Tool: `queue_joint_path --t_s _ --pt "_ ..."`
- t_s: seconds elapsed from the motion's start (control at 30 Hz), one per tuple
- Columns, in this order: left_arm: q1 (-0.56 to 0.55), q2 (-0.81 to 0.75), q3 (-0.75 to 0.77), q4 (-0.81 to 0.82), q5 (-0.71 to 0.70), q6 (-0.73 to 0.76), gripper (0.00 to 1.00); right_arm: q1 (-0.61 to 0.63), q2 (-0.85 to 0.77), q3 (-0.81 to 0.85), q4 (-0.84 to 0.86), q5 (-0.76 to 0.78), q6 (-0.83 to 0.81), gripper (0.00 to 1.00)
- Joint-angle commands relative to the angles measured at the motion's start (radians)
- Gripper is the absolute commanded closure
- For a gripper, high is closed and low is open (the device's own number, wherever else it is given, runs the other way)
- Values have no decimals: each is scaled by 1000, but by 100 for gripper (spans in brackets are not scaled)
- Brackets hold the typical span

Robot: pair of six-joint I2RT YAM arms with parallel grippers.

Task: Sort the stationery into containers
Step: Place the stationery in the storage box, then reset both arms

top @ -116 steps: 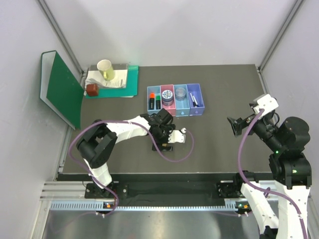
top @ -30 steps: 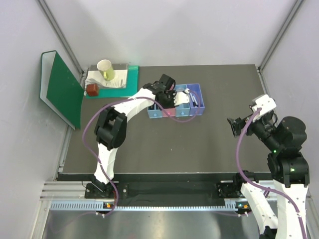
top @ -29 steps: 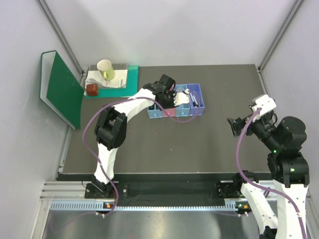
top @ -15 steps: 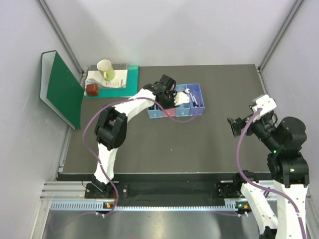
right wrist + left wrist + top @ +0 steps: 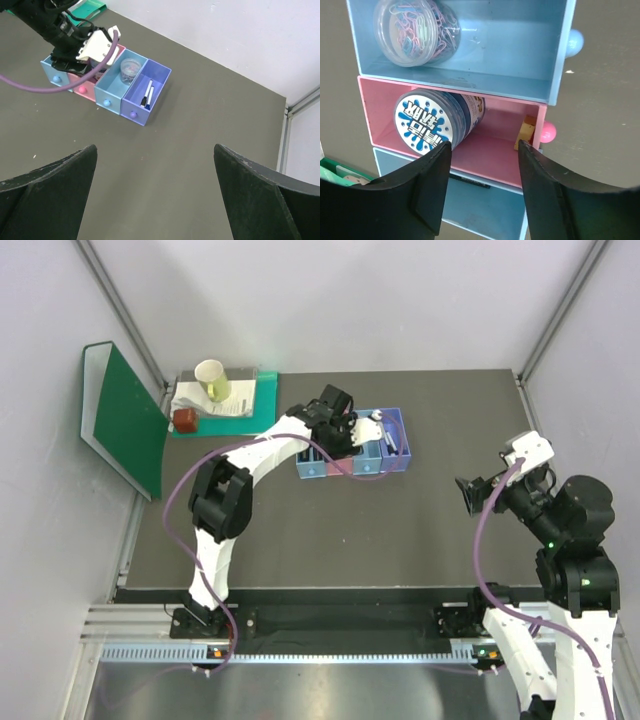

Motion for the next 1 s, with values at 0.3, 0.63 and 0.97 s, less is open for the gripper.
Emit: queue_joint_path --t_s 0.3,0.63,0.97 --pt "45 -476 -18 -122 33 -349 1 -10 152 218 -205 -22 -108 0" --pt "612 -829 -223 -253 384 -476 1 -10 338 520 -368 127 -124 0" --pt "801 -880 -224 -265 576 -544 1 -10 363 585 -342 113 -78 0"
